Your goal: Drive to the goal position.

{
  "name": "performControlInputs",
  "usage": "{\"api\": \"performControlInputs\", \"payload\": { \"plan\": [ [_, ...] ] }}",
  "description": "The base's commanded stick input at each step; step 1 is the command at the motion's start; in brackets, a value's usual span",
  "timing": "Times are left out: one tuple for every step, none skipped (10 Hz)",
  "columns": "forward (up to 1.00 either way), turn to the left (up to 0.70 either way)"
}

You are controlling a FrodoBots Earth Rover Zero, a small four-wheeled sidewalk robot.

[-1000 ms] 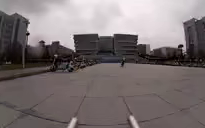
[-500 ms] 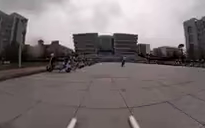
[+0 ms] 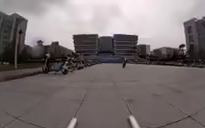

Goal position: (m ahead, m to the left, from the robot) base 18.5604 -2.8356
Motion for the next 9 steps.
{"api": "performControlInputs", "payload": {
  "plan": [
    [1.00, -0.01],
    [1.00, -0.18],
    [1.00, -0.18],
    [1.00, -0.02],
    [1.00, -0.23],
    [1.00, -0.04],
    [1.00, -0.17],
    [1.00, -0.30],
    [1.00, -0.16]
  ]
}}
